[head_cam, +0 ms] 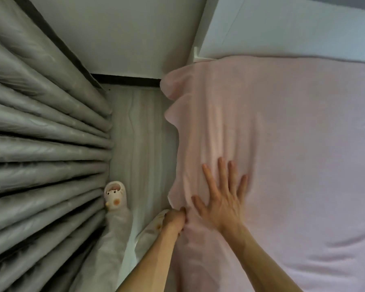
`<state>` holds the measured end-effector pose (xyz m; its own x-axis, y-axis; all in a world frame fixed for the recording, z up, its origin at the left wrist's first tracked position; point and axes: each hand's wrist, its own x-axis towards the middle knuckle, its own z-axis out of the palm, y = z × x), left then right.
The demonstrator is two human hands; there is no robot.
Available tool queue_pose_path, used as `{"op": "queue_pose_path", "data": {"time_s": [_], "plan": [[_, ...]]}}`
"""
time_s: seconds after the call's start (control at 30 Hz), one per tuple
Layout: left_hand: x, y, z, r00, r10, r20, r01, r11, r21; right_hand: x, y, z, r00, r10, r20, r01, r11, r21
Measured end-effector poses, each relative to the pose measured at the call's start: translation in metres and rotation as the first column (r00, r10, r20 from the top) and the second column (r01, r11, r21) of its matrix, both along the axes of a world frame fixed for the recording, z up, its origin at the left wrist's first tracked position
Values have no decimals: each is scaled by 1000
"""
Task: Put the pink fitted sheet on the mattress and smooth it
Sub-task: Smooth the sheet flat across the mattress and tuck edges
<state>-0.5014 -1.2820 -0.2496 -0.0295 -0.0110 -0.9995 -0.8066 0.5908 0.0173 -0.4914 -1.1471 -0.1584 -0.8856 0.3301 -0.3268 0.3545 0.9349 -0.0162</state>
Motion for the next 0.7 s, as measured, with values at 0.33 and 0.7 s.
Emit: {"op": "queue_pose_path", "data": {"time_s": [0.33,0.7], "plan": [[48,-30,19,943,-257,-213,272,962,41,100,-41,2,983,-99,-153,98,995,-10],[156,-72,33,983,31,-183,8,978,209,249,-114,18,923,-315,-222,298,948,-107]]}}
